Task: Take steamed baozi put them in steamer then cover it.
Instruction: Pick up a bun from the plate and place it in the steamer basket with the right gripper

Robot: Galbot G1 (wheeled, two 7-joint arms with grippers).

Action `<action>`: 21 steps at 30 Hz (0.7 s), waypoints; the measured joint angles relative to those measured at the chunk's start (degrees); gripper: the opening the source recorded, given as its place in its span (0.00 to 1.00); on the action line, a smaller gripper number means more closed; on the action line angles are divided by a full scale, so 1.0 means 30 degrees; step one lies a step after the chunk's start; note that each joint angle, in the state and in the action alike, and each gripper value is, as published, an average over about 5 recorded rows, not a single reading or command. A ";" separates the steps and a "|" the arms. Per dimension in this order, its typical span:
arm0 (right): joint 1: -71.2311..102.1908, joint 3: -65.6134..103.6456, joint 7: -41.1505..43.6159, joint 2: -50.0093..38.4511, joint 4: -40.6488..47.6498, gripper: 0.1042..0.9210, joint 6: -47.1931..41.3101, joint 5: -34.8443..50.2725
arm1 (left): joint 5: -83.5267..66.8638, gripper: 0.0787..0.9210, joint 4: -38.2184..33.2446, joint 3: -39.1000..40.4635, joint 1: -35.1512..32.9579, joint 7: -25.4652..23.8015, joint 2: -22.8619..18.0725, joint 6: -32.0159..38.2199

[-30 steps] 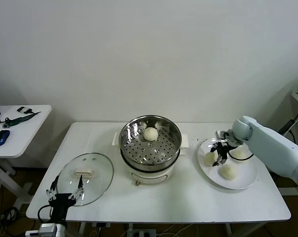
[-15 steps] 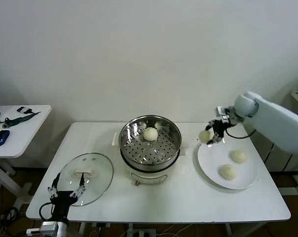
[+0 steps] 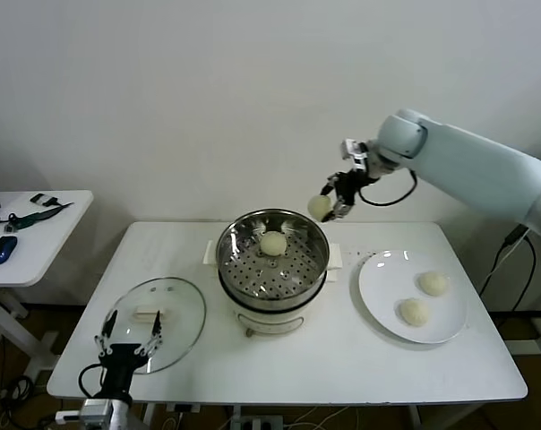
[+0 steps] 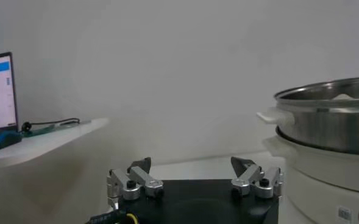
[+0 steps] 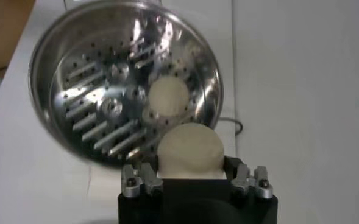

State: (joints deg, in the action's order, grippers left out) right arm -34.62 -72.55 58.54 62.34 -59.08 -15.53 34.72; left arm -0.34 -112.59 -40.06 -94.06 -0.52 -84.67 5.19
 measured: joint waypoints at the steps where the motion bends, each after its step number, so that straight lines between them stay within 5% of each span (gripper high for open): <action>1: 0.0002 -0.0134 -0.0102 0.0398 0.0088 0.70 -0.0086 0.0142 | 0.0021 0.88 0.0004 0.0037 0.0010 -0.0001 0.0014 0.0000; 21: 0.1196 -0.2398 -0.1417 0.5546 0.1148 0.71 -0.1070 0.0853 | 0.0037 0.88 0.0158 0.0002 -0.0113 0.0001 0.0268 0.0147</action>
State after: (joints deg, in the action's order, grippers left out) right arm -31.03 -79.75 54.29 78.98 -55.64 -18.74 37.28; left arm -0.23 -112.12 -40.05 -94.40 -0.51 -83.87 5.64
